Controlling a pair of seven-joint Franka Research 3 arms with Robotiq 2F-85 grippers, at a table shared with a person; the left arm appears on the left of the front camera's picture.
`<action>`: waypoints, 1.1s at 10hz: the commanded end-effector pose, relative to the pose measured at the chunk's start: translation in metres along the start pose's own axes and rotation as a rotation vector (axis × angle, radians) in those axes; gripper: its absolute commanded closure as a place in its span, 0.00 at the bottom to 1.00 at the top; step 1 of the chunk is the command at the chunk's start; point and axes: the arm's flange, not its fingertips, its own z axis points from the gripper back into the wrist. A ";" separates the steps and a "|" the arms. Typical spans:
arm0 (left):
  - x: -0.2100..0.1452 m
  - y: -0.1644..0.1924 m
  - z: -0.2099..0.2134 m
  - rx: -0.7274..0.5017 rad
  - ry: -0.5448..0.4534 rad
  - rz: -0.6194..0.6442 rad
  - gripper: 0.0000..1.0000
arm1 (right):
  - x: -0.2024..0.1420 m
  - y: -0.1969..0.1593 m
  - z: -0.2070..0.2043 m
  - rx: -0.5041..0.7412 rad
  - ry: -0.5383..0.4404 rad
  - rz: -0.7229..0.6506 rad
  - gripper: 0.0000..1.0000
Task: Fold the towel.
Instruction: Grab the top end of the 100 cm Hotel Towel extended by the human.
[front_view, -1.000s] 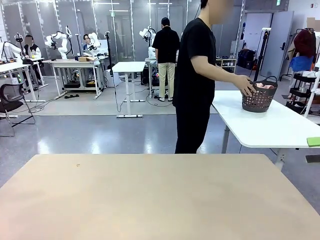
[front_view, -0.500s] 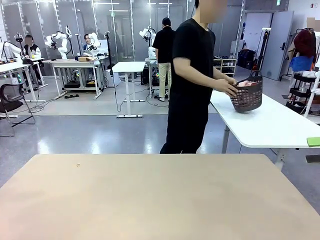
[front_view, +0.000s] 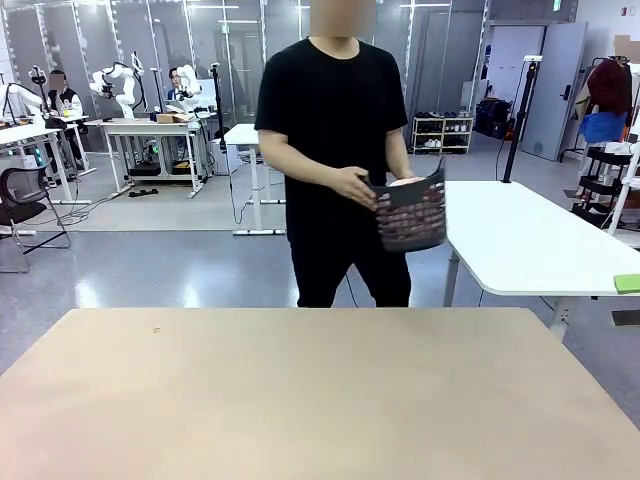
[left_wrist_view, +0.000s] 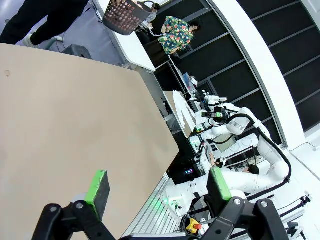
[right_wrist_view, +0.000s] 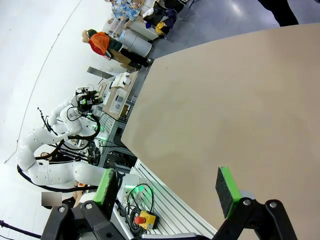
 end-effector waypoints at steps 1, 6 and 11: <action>0.001 0.001 -0.001 -0.019 -0.009 -0.007 0.00 | 0.001 -0.002 -0.001 0.014 -0.010 0.022 0.00; 0.001 0.001 -0.001 -0.019 -0.009 -0.007 0.00 | 0.001 -0.002 -0.001 0.014 -0.010 0.022 0.00; 0.001 0.001 -0.001 -0.019 -0.009 -0.007 0.00 | 0.001 -0.002 -0.001 0.014 -0.010 0.022 0.00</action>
